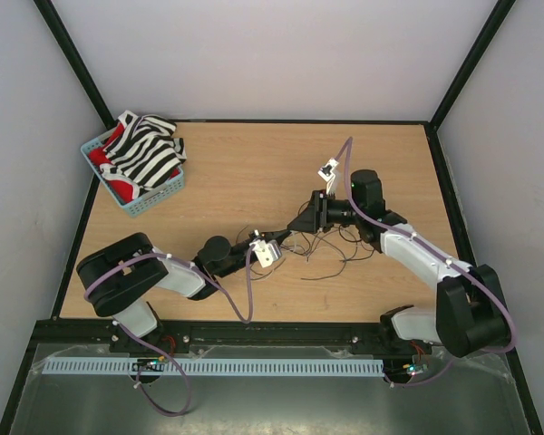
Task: Zip-tie the wires
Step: Tie the cable at the center of the board.
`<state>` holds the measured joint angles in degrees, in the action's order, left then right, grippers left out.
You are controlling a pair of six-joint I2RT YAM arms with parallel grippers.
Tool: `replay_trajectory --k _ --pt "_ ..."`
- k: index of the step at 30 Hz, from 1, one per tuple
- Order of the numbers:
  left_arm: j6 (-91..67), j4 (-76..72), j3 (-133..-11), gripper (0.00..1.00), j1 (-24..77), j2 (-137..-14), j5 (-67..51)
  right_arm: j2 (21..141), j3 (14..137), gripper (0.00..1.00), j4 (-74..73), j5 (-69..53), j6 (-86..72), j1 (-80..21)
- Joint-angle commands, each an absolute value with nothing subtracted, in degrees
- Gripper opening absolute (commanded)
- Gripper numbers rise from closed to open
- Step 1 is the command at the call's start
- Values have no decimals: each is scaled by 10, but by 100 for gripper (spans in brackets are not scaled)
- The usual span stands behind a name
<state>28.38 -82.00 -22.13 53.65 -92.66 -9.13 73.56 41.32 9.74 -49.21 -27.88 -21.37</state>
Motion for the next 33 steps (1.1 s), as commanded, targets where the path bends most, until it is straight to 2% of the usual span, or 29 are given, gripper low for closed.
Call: replay_trajectory --k 1,11,19,26,33 --pt "273 -848 -227 0 533 -917 -104 741 430 50 110 -491 -275 -218" --pt "265 -848 -228 0 533 -921 -107 748 428 43 128 -499 -284 -232" --pt "261 -848 -229 0 532 -923 -102 750 425 25 131 -515 -287 -234" --pt "260 -848 -228 0 532 -924 -100 756 427 1 139 -528 -301 -235" --pt "257 -848 -224 0 532 -919 -103 774 446 0 161 -526 -329 -234"
